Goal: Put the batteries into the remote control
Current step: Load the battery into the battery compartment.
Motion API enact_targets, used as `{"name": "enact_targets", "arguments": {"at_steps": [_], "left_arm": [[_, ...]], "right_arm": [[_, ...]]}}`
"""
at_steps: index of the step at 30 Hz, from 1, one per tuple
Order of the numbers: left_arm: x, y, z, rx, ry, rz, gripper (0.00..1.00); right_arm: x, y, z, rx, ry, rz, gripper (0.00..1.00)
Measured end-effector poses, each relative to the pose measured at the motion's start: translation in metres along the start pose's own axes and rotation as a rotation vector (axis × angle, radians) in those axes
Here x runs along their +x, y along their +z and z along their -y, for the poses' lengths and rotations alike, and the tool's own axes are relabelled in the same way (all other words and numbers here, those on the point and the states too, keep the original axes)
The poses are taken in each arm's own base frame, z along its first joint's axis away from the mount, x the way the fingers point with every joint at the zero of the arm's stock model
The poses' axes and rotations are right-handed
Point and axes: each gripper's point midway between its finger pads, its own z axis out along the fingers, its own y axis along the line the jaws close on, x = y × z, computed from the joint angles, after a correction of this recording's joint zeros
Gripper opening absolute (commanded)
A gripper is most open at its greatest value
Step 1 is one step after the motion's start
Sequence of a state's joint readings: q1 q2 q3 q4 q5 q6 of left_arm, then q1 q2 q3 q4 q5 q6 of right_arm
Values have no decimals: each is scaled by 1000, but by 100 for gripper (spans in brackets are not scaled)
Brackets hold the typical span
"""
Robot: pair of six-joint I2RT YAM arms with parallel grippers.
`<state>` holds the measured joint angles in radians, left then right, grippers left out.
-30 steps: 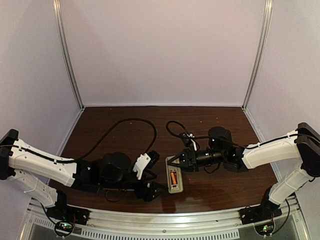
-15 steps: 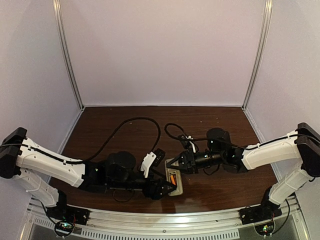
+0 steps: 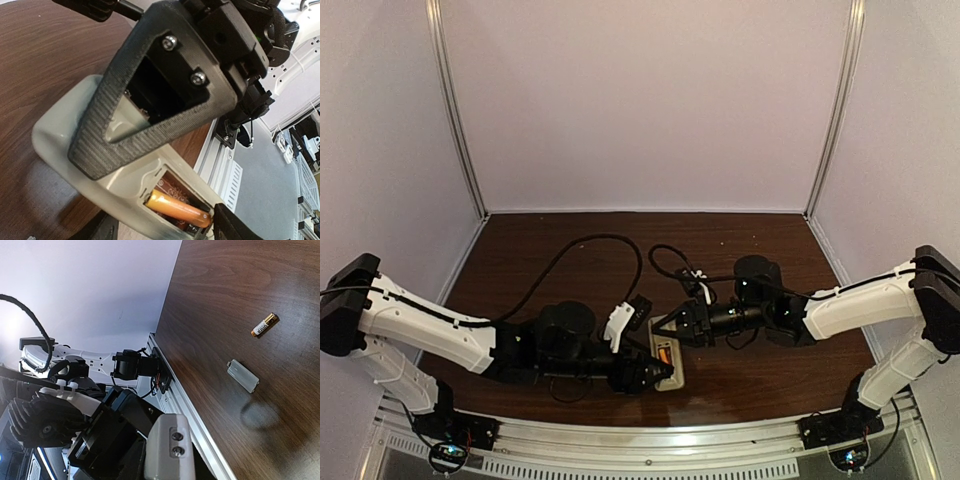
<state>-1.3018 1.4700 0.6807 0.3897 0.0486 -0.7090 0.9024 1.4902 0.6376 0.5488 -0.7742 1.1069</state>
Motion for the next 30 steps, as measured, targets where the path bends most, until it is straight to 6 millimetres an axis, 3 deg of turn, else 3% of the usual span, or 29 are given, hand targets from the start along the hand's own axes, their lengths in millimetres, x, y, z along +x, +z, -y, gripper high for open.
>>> {"name": "enact_targets", "arguments": {"at_steps": [9, 30], "left_arm": [[4, 2, -5, -1, -47, -21, 38], [4, 4, -5, 94, -151, -41, 6]], "right_arm": [[-3, -2, -1, -11, -22, 11, 0], [-7, -4, -2, -67, 21, 53, 0]]}}
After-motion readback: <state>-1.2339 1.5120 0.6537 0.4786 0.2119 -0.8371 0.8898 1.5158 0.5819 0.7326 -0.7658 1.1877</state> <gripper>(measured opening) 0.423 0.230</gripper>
